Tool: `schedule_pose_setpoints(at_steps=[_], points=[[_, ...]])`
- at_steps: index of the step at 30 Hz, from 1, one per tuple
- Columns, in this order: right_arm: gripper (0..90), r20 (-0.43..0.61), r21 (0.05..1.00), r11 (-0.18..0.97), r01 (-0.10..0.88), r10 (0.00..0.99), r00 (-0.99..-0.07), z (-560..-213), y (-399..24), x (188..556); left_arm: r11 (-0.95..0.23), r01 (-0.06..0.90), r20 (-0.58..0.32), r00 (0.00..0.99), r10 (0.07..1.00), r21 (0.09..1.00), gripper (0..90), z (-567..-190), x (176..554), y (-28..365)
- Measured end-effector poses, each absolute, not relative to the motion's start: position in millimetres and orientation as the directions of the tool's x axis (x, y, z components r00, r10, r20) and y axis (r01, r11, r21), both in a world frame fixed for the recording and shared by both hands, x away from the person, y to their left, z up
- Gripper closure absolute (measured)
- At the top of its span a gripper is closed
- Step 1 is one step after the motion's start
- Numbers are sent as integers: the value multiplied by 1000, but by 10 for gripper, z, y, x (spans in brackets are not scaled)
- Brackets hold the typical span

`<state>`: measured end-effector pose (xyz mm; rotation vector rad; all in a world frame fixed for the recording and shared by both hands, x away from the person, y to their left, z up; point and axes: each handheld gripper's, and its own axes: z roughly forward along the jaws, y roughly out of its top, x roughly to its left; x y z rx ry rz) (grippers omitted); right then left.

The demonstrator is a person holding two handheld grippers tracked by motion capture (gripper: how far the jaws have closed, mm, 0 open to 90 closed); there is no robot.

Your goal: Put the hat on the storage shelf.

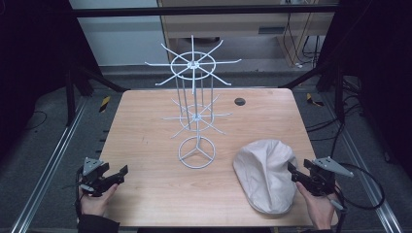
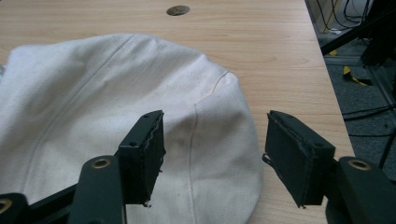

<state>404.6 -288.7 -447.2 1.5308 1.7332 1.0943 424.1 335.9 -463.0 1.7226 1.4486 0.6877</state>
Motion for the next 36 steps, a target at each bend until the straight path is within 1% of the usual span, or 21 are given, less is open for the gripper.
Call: schedule_pose_setpoints(at_steps=[10, 19, 27, 36], points=[[397, 101, 858, 25, 512, 971, -217, -4293, -2852, 3977, -74, 555, -57, 214, 975, 829, 232, -4630, 4231, 3348], [401, 143, 846, 23, 533, 953, -268, -4095, -2749, 3928, -97, 563, -34, 218, 975, 821, 236, -4632, 4249, 3325], [400, 134, 836, 69, 544, 936, -325, -3874, -2522, 3855, -105, 570, -22, 211, 977, 815, 238, -4648, 4262, 3328], [400, 109, 813, 123, 569, 928, -356, -3775, -2266, 3846, -119, 577, -7, 210, 978, 808, 242, -4661, 4279, 3316]])
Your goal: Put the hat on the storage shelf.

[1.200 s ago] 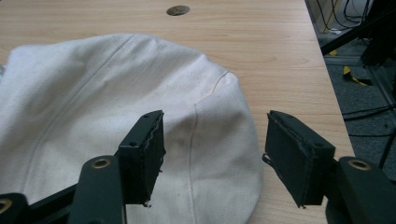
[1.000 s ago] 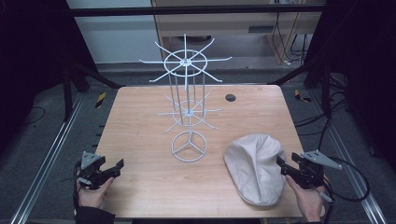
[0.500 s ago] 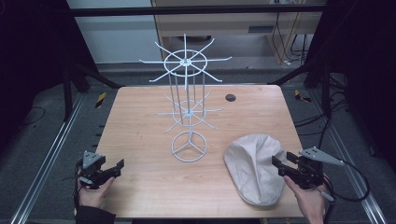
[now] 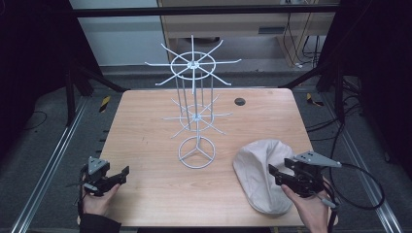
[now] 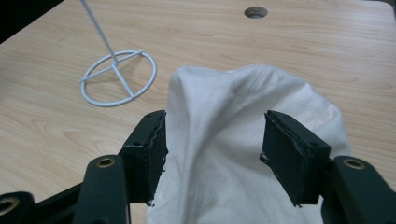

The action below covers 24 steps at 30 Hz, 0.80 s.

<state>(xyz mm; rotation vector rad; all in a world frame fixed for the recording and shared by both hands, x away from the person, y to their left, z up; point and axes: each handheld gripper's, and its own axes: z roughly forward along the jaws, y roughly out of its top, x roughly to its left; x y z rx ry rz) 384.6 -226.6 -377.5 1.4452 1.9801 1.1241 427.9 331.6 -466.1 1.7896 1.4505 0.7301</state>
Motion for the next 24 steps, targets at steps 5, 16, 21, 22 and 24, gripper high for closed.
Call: schedule_pose_setpoints(at_steps=[5, 16, 21, 22, 24], points=[[415, 92, 786, 159, 597, 925, -368, -3832, -2127, 3920, -118, 580, -8, 209, 978, 806, 245, -4664, 4282, 3323], [457, 78, 740, 188, 646, 930, -360, -4011, -2016, 4073, -123, 584, -3, 210, 978, 802, 247, -4670, 4290, 3320], [487, 79, 727, 192, 660, 931, -357, -4100, -2012, 4133, -127, 587, -1, 213, 977, 800, 249, -4674, 4294, 3315], [491, 75, 724, 194, 662, 931, -356, -4114, -2011, 4142, -127, 587, 0, 212, 977, 800, 249, -4676, 4295, 3313], [508, 75, 717, 198, 669, 931, -356, -4148, -2005, 4162, -126, 588, -2, 211, 978, 799, 250, -4679, 4298, 3313]])
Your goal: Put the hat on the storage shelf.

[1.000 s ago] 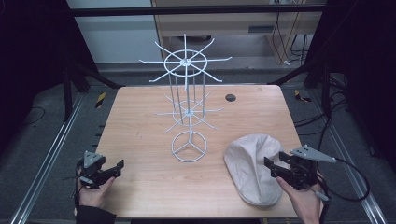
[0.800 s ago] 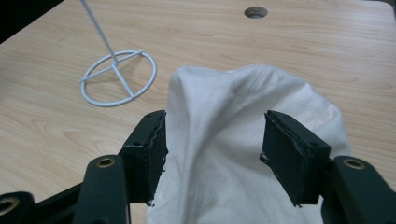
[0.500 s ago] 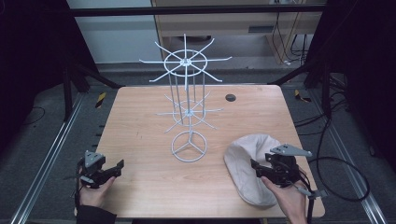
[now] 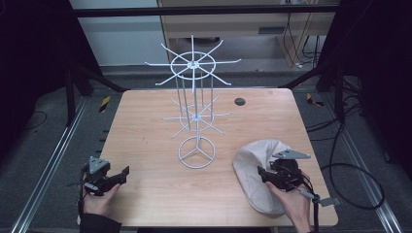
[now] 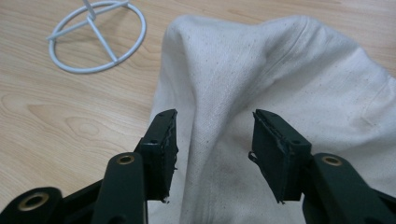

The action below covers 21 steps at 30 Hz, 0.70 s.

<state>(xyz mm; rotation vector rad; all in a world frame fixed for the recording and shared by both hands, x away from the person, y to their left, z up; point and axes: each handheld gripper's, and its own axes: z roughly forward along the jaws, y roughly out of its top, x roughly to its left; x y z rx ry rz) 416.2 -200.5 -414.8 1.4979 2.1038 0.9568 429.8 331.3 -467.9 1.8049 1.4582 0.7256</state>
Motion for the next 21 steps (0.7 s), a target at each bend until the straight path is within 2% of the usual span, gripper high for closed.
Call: schedule_pose_setpoints(at_steps=[9, 21], points=[[574, 64, 692, 214, 690, 933, -354, -4271, -1978, 4230, -128, 592, -1, 212, 977, 796, 253, -4684, 4303, 3317], [705, 39, 676, 230, 700, 938, -345, -4349, -1931, 4275, -134, 601, 2, 216, 976, 788, 259, -4695, 4315, 3307]])
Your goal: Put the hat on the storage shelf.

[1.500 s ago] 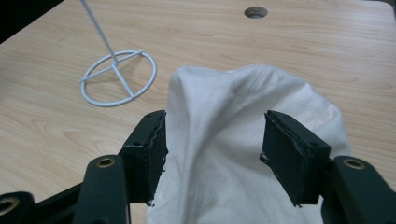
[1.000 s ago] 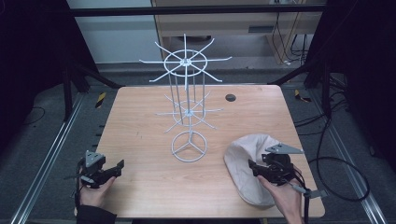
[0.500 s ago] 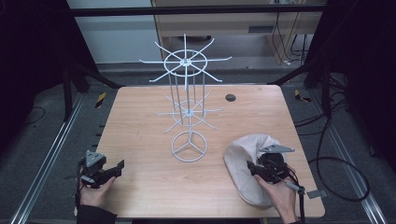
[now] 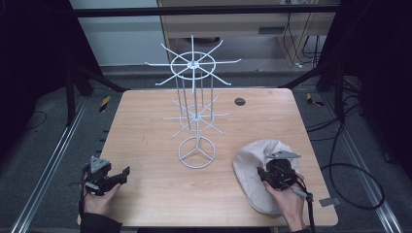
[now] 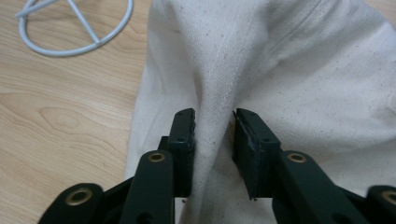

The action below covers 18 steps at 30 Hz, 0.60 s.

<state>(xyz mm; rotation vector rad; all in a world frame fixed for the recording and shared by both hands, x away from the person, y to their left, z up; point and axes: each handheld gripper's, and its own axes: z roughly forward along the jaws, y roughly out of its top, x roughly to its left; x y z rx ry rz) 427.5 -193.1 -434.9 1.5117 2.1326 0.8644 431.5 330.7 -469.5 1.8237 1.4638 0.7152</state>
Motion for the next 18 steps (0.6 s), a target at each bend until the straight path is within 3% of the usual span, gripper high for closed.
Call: schedule_pose_setpoints(at_steps=[18], points=[[870, 54, 651, 201, 732, 950, -308, -4360, -1931, 4281, -133, 601, 1, 214, 977, 788, 264, -4692, 4315, 3308]])
